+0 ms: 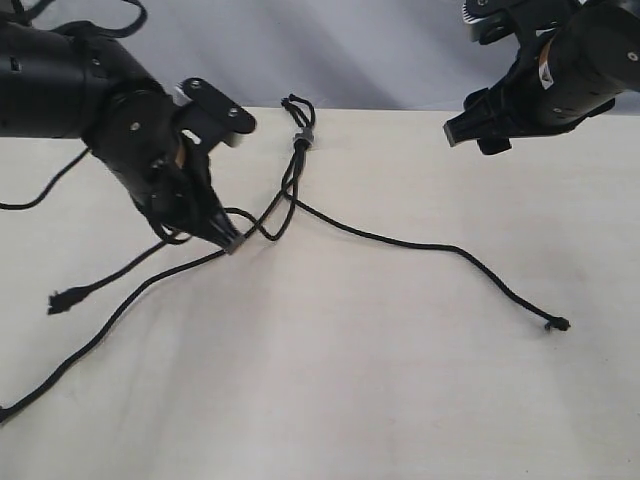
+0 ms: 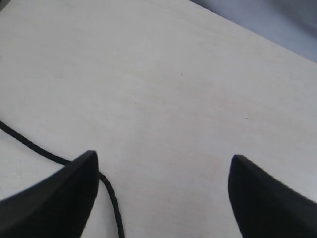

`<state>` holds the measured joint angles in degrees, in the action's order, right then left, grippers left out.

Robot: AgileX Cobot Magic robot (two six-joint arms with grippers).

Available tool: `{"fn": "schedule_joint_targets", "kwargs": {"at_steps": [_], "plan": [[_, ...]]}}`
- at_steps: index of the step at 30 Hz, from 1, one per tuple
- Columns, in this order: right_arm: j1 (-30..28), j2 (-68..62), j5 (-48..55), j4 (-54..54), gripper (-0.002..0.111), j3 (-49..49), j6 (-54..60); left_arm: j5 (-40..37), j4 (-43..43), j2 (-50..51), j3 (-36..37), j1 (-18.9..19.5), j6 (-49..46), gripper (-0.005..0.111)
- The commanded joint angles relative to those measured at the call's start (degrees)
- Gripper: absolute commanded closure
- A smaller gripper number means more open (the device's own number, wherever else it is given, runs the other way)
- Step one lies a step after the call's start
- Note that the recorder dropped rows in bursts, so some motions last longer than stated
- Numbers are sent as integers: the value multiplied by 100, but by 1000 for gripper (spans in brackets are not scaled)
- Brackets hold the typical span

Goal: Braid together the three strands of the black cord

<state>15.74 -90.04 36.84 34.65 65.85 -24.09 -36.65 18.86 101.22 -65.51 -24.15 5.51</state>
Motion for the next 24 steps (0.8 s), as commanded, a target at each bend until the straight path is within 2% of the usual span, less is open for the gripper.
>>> {"fn": "schedule_joint_targets", "kwargs": {"at_steps": [1,5,8,10,13,16,19,21,23,24], "plan": [[-28,32,-56,-15,39,-5,-8,636,170,245,200,744,-11,107],[-28,32,-139,-15,39,-5,-8,1430,182,660,484,1159,-426,107],[-28,32,-139,-15,39,-5,-8,1695,182,966,664,1198,-551,107],[-28,32,-139,-15,39,-5,-8,1663,86,1082,725,1175,-551,107],[-28,32,-182,-15,39,-5,-8,1279,-502,1135,783,1017,-551,107],[-28,32,-201,-15,39,-5,-8,291,-1206,1098,780,609,-681,107],[-28,32,-224,-15,39,-5,-19,-455,-1795,991,780,-166,-1255,107],[-28,32,-285,-15,39,-5,-11,-438,-1824,868,780,-742,-1755,107],[-28,32,-297,-15,39,-5,-11,-111,-1450,711,780,-1100,-1832,107],[-28,32,-297,-15,39,-5,-11,129,-1133,600,780,-1155,-1666,107]]}}
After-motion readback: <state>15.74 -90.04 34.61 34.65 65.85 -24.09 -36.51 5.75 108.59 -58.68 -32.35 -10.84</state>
